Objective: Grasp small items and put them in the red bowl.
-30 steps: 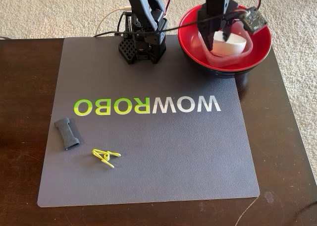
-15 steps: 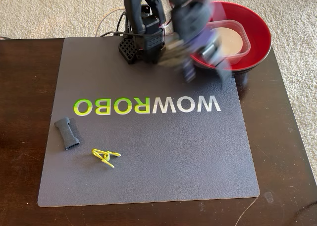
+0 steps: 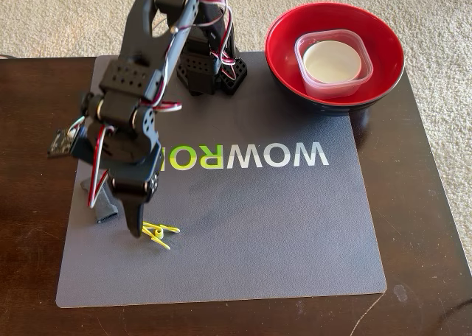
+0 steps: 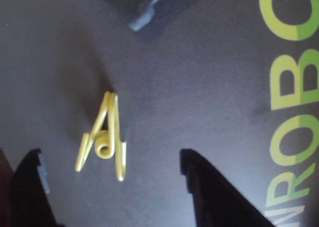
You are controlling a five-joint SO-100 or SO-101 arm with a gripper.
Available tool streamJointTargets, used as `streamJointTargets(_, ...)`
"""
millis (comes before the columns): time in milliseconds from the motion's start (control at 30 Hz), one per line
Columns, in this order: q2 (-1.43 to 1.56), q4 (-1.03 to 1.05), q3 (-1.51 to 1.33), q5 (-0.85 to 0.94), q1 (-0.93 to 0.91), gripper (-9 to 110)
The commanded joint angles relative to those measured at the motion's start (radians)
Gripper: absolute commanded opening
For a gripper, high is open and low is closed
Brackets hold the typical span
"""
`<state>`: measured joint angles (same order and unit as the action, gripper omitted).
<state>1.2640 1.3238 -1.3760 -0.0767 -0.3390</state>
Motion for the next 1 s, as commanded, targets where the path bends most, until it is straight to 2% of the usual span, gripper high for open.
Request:
streamJointTargets(0, -0.011, -0.006, 0.064, -0.002, 0.038, 34)
streamJointTargets(267, -0.147, -0.023, 0.149, 0.035, 0.058, 25)
streamJointTargets(567, -0.275, -0.014, 0.305, 0.038, 0.046, 23)
streamJointTargets(800, -0.318, -0.012, 0.321, 0.037, 0.051, 10)
streamJointTargets(867, -0.325, -0.012, 0.321, 0.043, 0.051, 0)
streamJointTargets(967, -0.328, -0.012, 0.321, 0.032, 0.054, 0)
